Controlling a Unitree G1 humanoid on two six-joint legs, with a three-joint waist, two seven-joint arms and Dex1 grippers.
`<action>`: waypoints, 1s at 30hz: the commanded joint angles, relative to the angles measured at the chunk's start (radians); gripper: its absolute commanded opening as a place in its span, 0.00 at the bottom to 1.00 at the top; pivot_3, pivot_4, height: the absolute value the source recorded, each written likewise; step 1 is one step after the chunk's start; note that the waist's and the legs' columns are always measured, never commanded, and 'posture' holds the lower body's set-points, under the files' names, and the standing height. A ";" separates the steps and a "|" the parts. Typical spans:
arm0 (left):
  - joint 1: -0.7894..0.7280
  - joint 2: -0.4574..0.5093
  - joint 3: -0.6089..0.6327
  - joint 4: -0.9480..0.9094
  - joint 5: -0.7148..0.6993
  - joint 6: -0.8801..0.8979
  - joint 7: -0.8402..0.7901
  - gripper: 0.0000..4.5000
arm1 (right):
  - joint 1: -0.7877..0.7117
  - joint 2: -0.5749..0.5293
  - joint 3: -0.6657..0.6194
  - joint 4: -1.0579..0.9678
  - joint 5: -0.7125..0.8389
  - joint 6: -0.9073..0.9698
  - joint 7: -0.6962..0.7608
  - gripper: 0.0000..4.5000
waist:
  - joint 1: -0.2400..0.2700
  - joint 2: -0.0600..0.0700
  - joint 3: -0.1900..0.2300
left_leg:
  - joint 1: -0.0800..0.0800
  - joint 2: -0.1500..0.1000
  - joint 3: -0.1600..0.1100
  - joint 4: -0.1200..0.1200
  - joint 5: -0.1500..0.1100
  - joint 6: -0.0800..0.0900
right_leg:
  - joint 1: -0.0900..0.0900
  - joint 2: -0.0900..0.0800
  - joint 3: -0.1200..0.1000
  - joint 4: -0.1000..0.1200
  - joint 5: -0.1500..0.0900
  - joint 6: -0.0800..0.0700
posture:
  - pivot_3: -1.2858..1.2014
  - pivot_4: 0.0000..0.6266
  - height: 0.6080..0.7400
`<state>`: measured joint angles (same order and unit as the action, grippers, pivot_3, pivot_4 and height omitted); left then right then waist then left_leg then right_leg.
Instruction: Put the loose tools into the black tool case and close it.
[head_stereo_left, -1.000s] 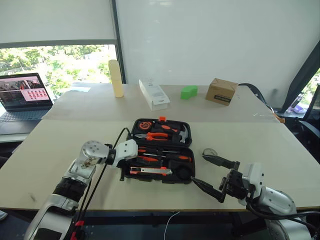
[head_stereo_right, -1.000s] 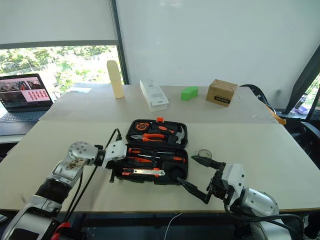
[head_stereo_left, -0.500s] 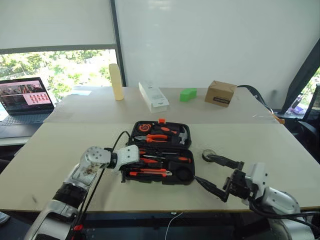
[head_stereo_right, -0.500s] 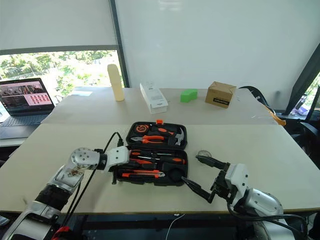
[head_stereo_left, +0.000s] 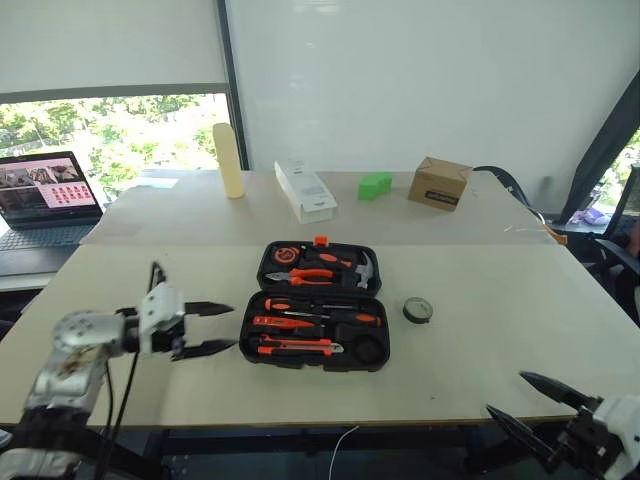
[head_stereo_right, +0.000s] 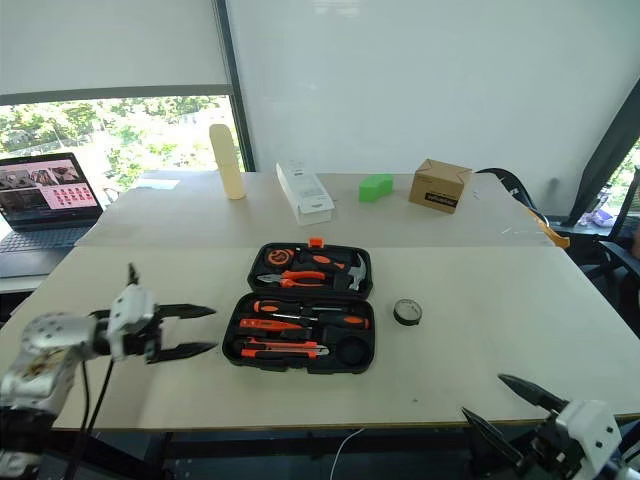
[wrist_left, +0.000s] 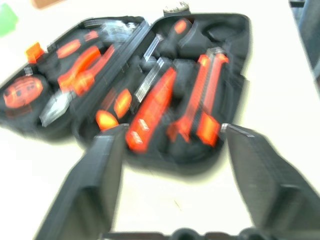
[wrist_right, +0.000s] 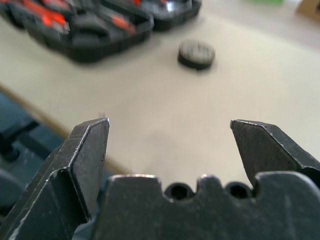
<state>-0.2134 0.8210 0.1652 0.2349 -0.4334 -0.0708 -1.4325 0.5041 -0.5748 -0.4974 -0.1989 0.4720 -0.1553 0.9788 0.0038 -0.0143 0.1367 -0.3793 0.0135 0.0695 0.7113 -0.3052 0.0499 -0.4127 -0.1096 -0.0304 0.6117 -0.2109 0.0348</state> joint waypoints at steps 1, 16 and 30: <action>0.018 0.026 0.074 -0.033 -0.080 0.077 0.001 0.99 | -0.160 -0.104 0.040 -0.058 0.010 0.118 -0.040 1.00 | -0.007 -0.001 0.002 | 0.001 0.000 0.000 0.000 0.001 -0.001 | 0.000 0.000 0.001 0.000 0.000 0.000 | 0.52 0.24 1.00; 0.036 -0.035 0.038 -0.125 -0.075 0.088 0.038 1.00 | -1.066 -0.287 0.701 0.485 -0.393 0.430 0.127 0.88 | 0.008 -0.002 0.003 | -0.014 -0.001 0.001 0.000 0.004 -0.006 | -0.012 0.002 -0.004 0.000 0.003 -0.001 | 0.52 0.24 1.00; 0.047 -0.044 0.031 -0.163 -0.078 0.072 0.042 1.00 | -1.158 -0.215 0.704 0.630 -0.432 0.217 0.214 0.01 | -0.005 -0.002 0.003 | -0.014 -0.001 0.002 0.002 0.004 -0.005 | -0.011 0.001 -0.005 0.000 0.004 0.002 | 0.52 0.24 1.00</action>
<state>-0.1646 0.7788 0.1934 0.0940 -0.5084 0.0221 -1.3845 -0.6430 -0.7794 0.2530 0.4462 0.0103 0.1030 1.1658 -0.0009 -0.0165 0.1400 -0.3932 0.0123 0.0713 0.7132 -0.3016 0.0444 -0.4236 -0.1089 -0.0350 0.6117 -0.2064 0.0367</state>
